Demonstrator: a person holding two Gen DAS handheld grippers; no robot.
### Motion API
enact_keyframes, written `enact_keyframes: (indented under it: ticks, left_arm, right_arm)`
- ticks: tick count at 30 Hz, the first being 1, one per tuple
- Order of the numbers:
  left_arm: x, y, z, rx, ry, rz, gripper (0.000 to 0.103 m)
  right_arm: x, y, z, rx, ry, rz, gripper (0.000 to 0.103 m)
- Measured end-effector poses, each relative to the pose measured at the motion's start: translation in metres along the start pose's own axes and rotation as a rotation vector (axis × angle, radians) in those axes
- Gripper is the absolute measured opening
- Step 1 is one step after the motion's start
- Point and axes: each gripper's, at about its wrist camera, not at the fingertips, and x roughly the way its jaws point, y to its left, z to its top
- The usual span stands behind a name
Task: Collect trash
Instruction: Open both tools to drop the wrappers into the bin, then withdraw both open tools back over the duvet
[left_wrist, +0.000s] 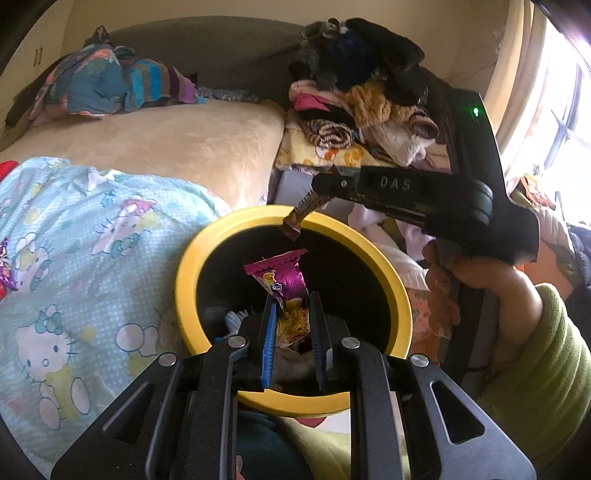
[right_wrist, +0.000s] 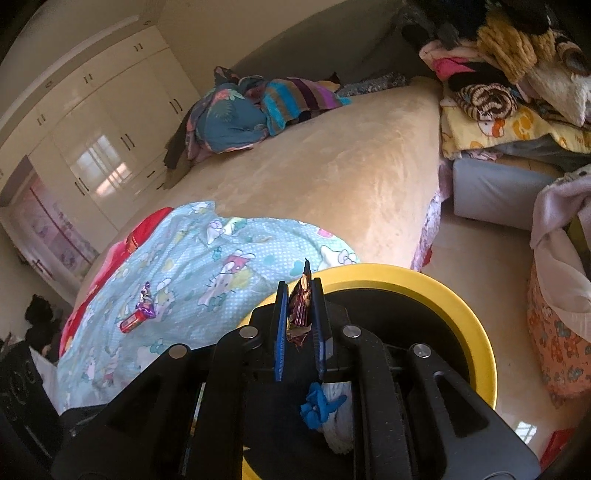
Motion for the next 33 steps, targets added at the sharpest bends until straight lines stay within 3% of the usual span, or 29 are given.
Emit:
enact_keyframes:
  ticks: [4, 5, 6, 7, 8, 9, 11, 19, 33]
  left_arm:
    - [0.013, -0.004, -0.001, 0.015, 0.02, -0.014, 0.02]
    - [0.015, -0.005, -0.001, 0.02, 0.02, -0.012, 0.03]
    - [0.017, -0.005, -0.003, 0.022, 0.023, -0.005, 0.039]
    - [0.02, -0.003, -0.002, 0.018, 0.025, -0.002, 0.06]
    - [0.021, -0.001, -0.003, 0.011, 0.023, -0.002, 0.07]
    - [0.02, 0.001, -0.004, 0.005, 0.021, -0.002, 0.072]
    - [0.018, 0.004, -0.004, -0.001, 0.015, 0.021, 0.085]
    - [-0.004, 0.023, 0.0, -0.05, -0.05, 0.111, 0.093]
    - [-0.043, 0.057, 0.004, -0.158, -0.142, 0.225, 0.096]
  right_arm:
    - [0.003, -0.009, 0.0, 0.026, 0.01, -0.007, 0.01]
    - [0.004, -0.011, -0.001, 0.034, 0.015, -0.011, 0.011]
    - [0.004, -0.013, -0.001, 0.038, 0.016, -0.012, 0.021]
    - [0.005, -0.015, -0.001, 0.046, 0.015, -0.019, 0.027]
    - [0.005, -0.016, -0.001, 0.05, 0.014, -0.021, 0.035]
    - [0.005, -0.016, -0.002, 0.052, 0.012, -0.024, 0.037]
    - [0.006, -0.017, -0.003, 0.056, 0.014, -0.029, 0.041]
    - [0.006, -0.007, -0.004, 0.03, 0.012, -0.014, 0.048]
    - [0.002, 0.029, -0.008, -0.054, -0.018, 0.03, 0.068]
